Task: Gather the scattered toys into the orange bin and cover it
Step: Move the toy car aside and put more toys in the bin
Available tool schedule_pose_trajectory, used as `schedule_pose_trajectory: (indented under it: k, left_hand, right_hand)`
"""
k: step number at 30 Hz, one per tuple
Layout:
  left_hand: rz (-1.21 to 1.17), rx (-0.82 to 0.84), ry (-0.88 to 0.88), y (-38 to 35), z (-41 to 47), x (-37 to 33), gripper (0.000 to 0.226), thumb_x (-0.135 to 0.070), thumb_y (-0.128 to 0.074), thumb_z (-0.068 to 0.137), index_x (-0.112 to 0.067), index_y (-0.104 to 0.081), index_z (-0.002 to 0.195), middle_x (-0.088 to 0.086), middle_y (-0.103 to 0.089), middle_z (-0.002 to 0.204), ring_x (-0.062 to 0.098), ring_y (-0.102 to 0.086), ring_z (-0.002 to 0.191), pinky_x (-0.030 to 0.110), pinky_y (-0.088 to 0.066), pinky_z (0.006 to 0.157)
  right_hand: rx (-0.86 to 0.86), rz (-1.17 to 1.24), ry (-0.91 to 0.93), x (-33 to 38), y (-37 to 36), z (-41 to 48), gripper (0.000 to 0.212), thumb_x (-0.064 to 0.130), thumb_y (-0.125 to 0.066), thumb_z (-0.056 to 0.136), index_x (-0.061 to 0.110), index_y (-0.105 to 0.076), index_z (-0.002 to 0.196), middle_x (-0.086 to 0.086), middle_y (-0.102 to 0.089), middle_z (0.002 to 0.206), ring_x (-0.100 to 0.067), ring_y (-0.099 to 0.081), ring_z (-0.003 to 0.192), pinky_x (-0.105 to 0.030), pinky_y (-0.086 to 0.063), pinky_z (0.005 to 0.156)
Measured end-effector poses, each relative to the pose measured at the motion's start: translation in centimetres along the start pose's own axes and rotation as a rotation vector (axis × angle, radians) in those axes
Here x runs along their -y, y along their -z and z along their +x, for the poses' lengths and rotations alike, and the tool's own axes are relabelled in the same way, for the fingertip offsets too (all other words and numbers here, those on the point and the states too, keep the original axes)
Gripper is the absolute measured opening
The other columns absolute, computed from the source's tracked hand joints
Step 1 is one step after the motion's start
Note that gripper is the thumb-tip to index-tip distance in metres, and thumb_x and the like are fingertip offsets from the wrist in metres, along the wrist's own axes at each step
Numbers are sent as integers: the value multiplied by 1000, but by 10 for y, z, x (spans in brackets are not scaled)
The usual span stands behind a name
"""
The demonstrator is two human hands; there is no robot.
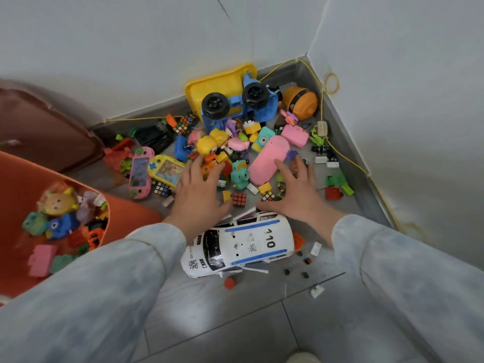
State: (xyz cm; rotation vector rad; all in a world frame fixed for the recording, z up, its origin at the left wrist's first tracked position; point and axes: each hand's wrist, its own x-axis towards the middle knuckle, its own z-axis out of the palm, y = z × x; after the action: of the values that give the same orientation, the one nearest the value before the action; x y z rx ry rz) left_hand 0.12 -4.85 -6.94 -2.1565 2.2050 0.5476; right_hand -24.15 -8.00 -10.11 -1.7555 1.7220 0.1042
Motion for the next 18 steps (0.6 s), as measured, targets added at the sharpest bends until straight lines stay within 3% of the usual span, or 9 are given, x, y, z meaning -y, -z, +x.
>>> schedule_pose_trajectory:
  k: [4, 8, 12, 15, 18]
  left_hand:
    - [44, 12, -164, -10, 18, -8, 96, -65, -64, 76, -36, -15, 152, 13, -2, 163, 37, 2, 150, 58, -18, 119]
    - [162, 125, -302, -30, 27, -17, 109, -79, -59, 70, -42, 1, 153, 11, 11, 164, 40, 14, 149, 62, -9, 118]
    - [201, 158, -218, -45, 32, -18, 110, -82, -59, 65, -47, 0, 152, 9, 13, 163, 46, 18, 146, 69, -6, 113]
    - [253, 152, -158, -47, 34, -24, 93, -74, -61, 71, -49, -14, 148, 9, 0, 161, 48, -1, 144, 68, -17, 109]
    - [190, 151, -91, -44, 29, -29, 67, -59, -65, 75, -46, -35, 133, 6, -14, 153, 43, -22, 132, 62, -34, 97]
  right_hand:
    - [50, -129, 35, -8, -11, 10, 126, 86, -68, 54, 56, 11, 147, 5, 30, 160, -38, 31, 144, -75, -13, 111]
    - [21, -324, 117, -11, -23, 6, 112, 81, -61, 69, 53, 14, 148, 0, 33, 160, -44, 28, 145, -77, -14, 105]
    - [-83, -360, 174, -11, -28, 3, 87, 74, -54, 82, 50, -6, 151, -7, 11, 165, -47, 8, 148, -66, -26, 107]
    - [-125, -362, 237, -9, -30, 0, 70, 66, -61, 81, 43, -34, 142, -10, -15, 159, -46, -15, 140, -60, -39, 100]
    - [-141, -337, 277, -8, -31, -1, 59, 57, -70, 77, 37, -48, 128, -10, -28, 150, -41, -29, 126, -53, -50, 89]
